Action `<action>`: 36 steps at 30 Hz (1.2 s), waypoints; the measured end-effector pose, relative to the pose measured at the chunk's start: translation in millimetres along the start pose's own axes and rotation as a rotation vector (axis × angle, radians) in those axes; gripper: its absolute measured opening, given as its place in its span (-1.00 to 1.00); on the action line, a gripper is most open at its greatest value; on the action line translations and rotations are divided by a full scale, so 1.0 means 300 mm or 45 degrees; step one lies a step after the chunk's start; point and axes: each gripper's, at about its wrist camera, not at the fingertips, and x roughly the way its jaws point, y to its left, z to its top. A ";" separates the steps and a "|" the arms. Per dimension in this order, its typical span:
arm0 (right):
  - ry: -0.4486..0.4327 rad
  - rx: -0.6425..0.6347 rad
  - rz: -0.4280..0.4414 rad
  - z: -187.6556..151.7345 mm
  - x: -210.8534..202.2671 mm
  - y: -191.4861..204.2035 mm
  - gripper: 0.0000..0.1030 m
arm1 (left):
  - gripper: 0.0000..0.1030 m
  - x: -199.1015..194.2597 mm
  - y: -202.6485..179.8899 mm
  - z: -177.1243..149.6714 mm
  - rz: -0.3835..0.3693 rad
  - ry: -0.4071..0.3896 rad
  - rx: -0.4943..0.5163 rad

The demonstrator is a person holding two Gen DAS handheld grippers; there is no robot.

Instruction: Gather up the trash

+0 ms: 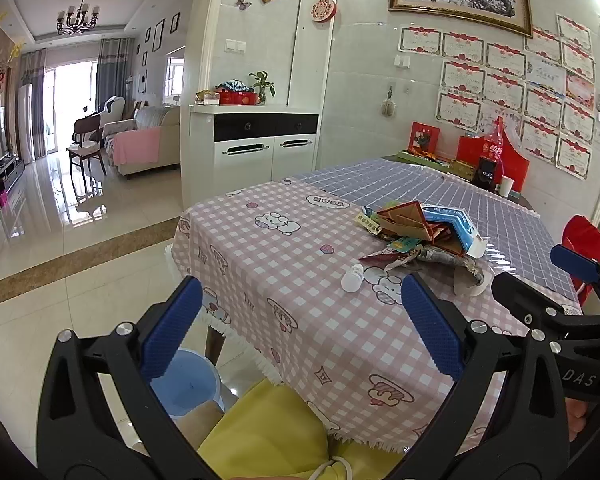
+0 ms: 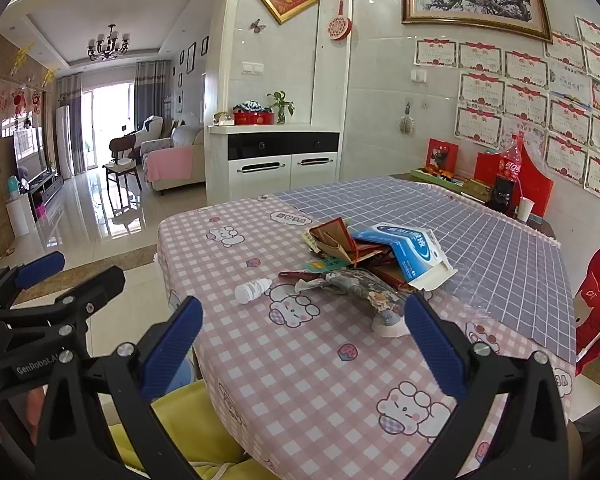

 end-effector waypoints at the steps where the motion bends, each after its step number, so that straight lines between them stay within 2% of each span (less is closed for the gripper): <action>1: 0.000 0.003 0.001 0.001 0.001 -0.002 0.92 | 0.90 0.004 -0.002 -0.003 -0.002 0.005 0.002; 36: 0.022 -0.017 0.030 -0.002 0.020 0.013 0.92 | 0.90 0.026 0.006 -0.005 -0.009 0.046 0.003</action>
